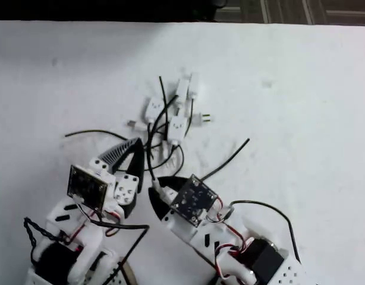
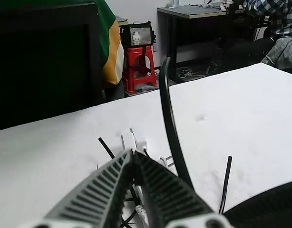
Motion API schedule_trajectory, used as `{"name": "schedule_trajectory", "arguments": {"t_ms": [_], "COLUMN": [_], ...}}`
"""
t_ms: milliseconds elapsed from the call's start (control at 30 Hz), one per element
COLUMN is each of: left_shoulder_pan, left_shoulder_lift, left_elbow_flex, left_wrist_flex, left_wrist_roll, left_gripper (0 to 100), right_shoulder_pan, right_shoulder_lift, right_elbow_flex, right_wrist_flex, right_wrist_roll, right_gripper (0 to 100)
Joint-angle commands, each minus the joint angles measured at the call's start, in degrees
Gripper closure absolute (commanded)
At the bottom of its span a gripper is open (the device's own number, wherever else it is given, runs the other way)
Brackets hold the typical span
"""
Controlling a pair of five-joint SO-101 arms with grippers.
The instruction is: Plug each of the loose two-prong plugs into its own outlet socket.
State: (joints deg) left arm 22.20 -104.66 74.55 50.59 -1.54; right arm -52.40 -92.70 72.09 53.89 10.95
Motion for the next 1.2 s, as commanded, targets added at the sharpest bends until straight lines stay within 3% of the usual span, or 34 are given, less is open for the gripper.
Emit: {"name": "schedule_trajectory", "arguments": {"t_ms": [0, 133, 267, 567, 933, 1067, 1167], "left_shoulder_pan": [0.8, 3.5, 9.7, 8.0, -26.1, -34.0, -36.5], "left_shoulder_lift": [0.1, 0.0, 0.0, 0.0, 0.0, 0.0, 0.0], "left_elbow_flex": [0.4, 0.5, 0.1, 0.1, 0.5, 0.6, 1.1], "left_wrist_flex": [0.2, 0.5, 3.2, 5.1, 6.8, 11.8, 16.6], "left_wrist_roll": [0.3, -0.2, -8.0, -9.9, -9.8, -10.3, -14.7], "left_gripper": [98, 98, 98, 98, 98, 98, 98], "right_shoulder_pan": [-0.8, -2.8, -5.0, -0.3, 10.2, 10.2, 10.2], "right_shoulder_lift": [-0.7, -0.7, -0.7, -0.3, -0.1, 1.8, 7.3], "right_elbow_flex": [-2.8, -2.7, -2.7, -2.5, -1.6, 2.0, 2.5], "right_wrist_flex": [-0.1, -0.1, 0.2, 2.5, 8.2, 7.9, 6.8], "right_wrist_roll": [-0.2, -0.2, -0.2, -0.1, -0.1, -0.1, -2.3], "right_gripper": [98.1, 98.1, 98.1, 98.1, 98.2, 98.2, 98.2]}}
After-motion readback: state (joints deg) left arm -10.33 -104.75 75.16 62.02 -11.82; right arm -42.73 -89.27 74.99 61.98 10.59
